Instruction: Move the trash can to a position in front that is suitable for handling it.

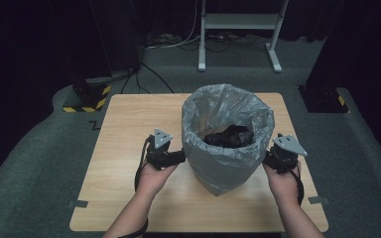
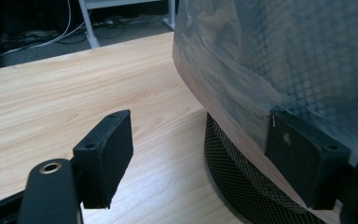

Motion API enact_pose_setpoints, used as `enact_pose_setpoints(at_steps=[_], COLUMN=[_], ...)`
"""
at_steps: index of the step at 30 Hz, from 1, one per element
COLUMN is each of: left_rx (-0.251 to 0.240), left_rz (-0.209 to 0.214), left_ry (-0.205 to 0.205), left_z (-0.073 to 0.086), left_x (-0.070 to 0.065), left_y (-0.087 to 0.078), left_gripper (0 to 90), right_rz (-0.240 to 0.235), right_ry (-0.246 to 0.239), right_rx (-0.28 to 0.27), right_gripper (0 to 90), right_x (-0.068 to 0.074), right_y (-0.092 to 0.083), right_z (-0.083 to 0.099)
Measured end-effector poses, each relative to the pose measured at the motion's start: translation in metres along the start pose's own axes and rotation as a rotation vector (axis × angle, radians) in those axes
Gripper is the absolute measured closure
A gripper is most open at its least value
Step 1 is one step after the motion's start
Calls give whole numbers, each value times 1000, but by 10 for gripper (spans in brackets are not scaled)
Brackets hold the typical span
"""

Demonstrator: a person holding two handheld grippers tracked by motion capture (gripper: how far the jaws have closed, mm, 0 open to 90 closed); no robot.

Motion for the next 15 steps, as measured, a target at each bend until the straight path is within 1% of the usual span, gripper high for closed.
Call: enact_pose_setpoints(at_steps=[5, 8, 9, 10, 11, 13, 14, 15], left_rx=[-1, -3, -6, -19, -27, -34, -44, -52], left_rz=[13, 10, 9, -15, -35, -37, -47, -49], left_ry=[0, 4, 3, 12, 10, 7, -12, -16], left_z=[-4, -5, -5, -4, -3, -3, 0, 1], left_x=[-4, -3, -3, 1, 4, 6, 10, 11], left_y=[8, 10, 11, 9, 6, 3, -4, -8], left_gripper=[223, 210, 193, 163, 163, 157, 156, 156], right_rz=[7, 9, 10, 12, 13, 11, 7, 6], right_ry=[19, 23, 25, 22, 21, 25, 30, 36], right_rx=[-2, -2, -2, -7, -13, -23, -29, -36], right_gripper=[232, 226, 213, 195, 195, 185, 184, 182], right_x=[-9, -12, -13, -15, -15, -16, -16, -16], right_y=[-2, -1, -1, -2, -3, -6, -7, -8], right_z=[2, 2, 2, 2, 2, 3, 4, 4])
Point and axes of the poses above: each handheld gripper's, and its own axes: y roughly forward along the jaws, z roughly out of its underside, x roughly to its left, the point moved 8 cm from there along y, roughly forward along the jaws, and after that the axes turned 8 degrees about -z, right-handed, at the moved point
